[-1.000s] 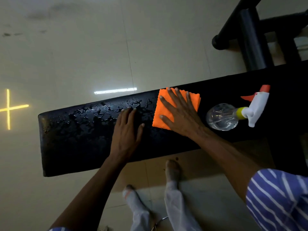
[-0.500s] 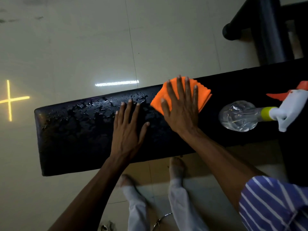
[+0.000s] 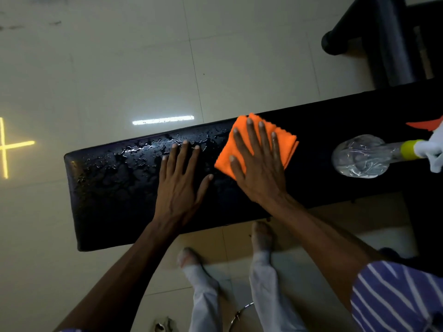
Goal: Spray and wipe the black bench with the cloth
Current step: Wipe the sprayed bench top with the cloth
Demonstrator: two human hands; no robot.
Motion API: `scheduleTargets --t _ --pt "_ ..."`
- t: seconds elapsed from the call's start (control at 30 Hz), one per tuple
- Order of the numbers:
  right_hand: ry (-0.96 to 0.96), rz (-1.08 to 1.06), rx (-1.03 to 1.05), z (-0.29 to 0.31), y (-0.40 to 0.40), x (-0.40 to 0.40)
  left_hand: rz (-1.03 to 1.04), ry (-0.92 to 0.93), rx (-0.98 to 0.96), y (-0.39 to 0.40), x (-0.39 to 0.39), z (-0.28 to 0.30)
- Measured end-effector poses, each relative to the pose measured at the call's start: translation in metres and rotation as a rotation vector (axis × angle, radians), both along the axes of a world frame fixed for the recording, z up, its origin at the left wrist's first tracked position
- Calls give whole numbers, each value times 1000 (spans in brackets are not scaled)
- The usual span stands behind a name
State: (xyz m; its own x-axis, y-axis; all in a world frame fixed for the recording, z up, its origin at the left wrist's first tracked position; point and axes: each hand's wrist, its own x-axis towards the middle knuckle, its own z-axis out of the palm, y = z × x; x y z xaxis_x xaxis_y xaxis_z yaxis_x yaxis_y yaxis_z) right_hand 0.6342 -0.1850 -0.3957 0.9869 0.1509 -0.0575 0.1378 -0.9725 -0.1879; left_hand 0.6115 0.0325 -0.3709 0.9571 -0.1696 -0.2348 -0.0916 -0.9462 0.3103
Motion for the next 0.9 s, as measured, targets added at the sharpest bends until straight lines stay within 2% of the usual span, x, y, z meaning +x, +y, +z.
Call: scheduleTargets --t 0.07,0.13,0.33,0.37,0.43,0.5,0.57,0.63,0.77,0.83,0.9 --pt "25 143 -1 1 -20 -7 24 3 -8 4 -3 1" --pt "46 167 -11 4 -35 9 36 11 -2 12 -6 1" --pt "30 -229 -21 1 24 54 -10 11 28 26 -8 -6" --pt "26 -201 -14 1 32 47 -12 12 24 26 -8 -6" --pt "8 -8 -27 2 32 23 -16 15 17 27 -8 -5" --pt "20 194 -53 5 12 7 -2 16 9 30 -10 -3" --pt "42 283 -63 7 -9 17 15 11 13 35 -14 -2" --pt "55 212 -63 4 -9 40 16 8 24 42 -19 -5" --pt "43 -130 -37 -2 41 60 -14 1 27 54 -24 -11" --pt "30 -136 -14 2 66 43 0 2 13 58 -24 -8" --pt "6 21 -8 4 74 16 24 2 10 61 -24 -4"
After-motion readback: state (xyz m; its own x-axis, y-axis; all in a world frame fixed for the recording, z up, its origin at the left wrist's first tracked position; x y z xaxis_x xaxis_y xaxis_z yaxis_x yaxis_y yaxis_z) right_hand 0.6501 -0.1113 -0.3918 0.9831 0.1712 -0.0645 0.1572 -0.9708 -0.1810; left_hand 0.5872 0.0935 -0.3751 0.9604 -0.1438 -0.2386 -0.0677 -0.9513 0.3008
